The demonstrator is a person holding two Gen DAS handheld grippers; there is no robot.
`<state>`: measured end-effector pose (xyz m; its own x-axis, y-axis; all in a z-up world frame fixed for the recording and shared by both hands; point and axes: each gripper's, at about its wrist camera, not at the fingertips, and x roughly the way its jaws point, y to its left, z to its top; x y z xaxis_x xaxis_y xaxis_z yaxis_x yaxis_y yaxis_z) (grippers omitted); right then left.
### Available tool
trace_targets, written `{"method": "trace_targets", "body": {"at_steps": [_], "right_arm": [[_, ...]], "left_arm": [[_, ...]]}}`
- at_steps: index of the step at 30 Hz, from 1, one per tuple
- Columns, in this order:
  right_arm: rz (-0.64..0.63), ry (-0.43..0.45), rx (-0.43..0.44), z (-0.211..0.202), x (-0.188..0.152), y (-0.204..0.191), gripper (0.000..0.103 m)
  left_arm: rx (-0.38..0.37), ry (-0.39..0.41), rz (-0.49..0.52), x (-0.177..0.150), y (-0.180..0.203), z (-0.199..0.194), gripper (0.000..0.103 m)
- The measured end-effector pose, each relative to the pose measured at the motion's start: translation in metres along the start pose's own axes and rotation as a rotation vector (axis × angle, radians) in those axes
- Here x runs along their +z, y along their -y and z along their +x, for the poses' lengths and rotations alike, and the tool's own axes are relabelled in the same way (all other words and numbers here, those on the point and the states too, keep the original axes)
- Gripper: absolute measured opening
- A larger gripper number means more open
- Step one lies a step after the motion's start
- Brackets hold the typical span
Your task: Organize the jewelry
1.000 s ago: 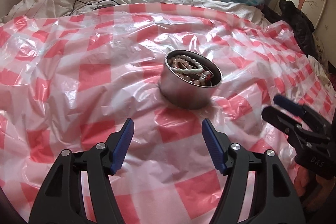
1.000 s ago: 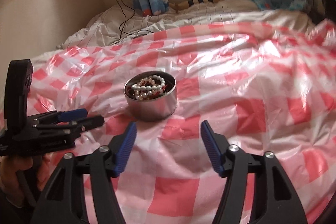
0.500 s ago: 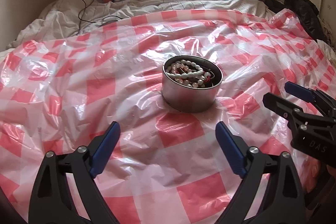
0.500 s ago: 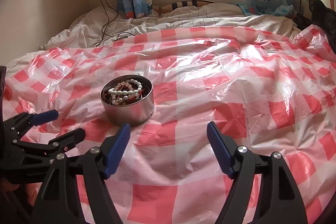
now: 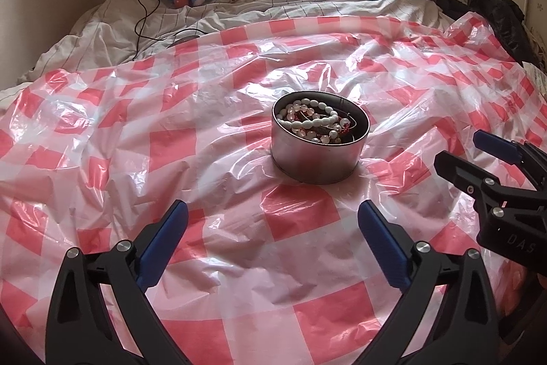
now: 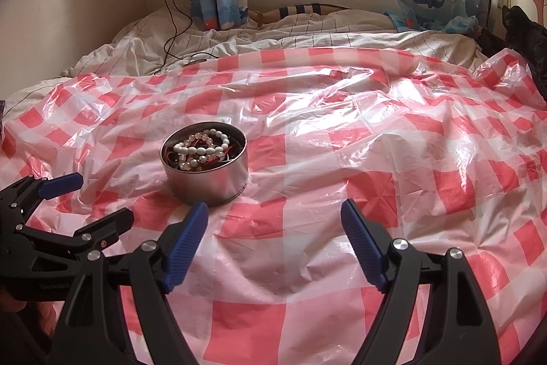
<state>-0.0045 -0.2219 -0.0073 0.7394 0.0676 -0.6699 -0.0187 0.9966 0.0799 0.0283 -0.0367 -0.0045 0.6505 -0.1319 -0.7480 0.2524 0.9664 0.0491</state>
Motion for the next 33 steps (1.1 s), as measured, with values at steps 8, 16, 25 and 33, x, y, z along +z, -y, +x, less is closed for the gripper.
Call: {"method": "trace_targets", "body": {"at_steps": [8, 16, 25, 33], "right_arm": [[-0.002, 0.002, 0.0, -0.0006, 0.0003, 0.0005, 0.079], [-0.004, 0.002, -0.002, -0.0007, 0.0003, 0.0006, 0.079], [-0.003, 0.001, -0.001, -0.0006, 0.0003, 0.0, 0.079], [-0.006, -0.001, -0.003, -0.0001, -0.0004, -0.0002, 0.079]], "left_arm": [[0.0, 0.001, 0.003, 0.0003, -0.0009, -0.0001, 0.096], [0.002, 0.002, -0.001, 0.0001, -0.0014, -0.0002, 0.096], [-0.001, 0.0, -0.001, -0.0003, -0.002, 0.0003, 0.096], [0.001, -0.007, -0.004, -0.0007, -0.0041, 0.002, 0.096]]}}
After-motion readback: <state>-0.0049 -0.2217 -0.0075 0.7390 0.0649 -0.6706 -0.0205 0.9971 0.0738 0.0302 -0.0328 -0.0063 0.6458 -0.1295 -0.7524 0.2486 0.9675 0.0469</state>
